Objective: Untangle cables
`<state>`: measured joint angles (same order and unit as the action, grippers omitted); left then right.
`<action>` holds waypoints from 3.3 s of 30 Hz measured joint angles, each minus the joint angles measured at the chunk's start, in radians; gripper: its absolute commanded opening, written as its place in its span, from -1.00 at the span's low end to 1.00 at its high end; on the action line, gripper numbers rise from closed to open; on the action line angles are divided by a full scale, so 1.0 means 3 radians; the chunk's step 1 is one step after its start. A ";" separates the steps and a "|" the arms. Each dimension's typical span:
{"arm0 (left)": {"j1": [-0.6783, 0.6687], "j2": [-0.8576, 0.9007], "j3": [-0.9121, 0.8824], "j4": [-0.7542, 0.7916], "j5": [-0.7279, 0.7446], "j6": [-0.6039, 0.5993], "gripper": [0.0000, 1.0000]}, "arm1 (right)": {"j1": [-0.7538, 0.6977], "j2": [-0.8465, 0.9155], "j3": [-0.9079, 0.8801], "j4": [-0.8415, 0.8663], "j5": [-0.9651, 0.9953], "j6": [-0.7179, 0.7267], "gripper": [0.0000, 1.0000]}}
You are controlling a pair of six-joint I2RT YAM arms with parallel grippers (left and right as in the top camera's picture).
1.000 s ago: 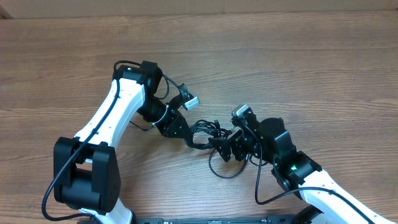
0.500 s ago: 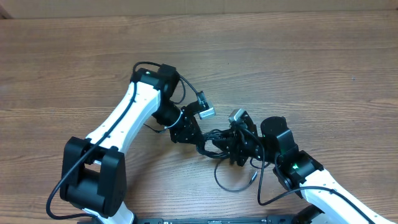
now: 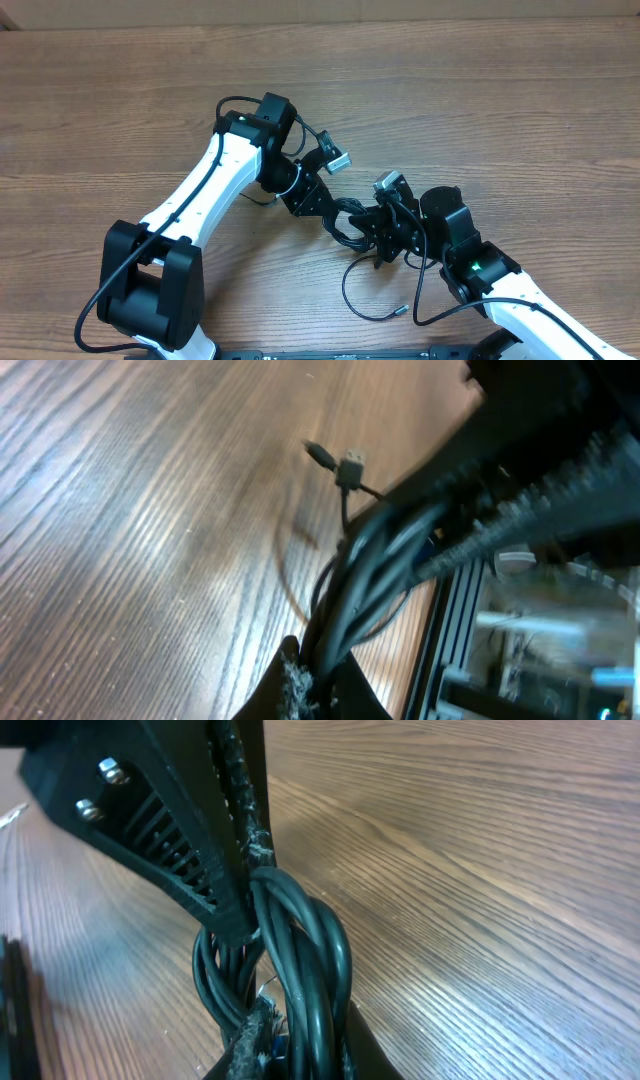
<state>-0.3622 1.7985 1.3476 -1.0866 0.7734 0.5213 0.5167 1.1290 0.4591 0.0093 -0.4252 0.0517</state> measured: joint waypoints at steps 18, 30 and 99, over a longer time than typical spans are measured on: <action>0.0131 -0.0001 0.0003 0.0734 -0.0568 -0.3437 0.91 | 0.0025 0.0005 -0.0001 0.0418 0.1228 0.3257 -0.93; -0.0123 -0.0001 0.0004 0.1166 -0.0693 -0.3760 0.59 | 0.0022 0.0154 -0.0003 0.0614 0.1493 0.3859 -0.93; -0.0102 -0.0018 0.0010 0.0726 -0.1330 -0.3813 -0.91 | 0.0507 0.1099 -0.0004 0.1387 0.1319 0.1957 -0.57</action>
<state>-0.3927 1.7931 1.3506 -0.8688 0.3744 -0.6228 0.6689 1.4586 0.4580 0.4255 -0.0296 0.6388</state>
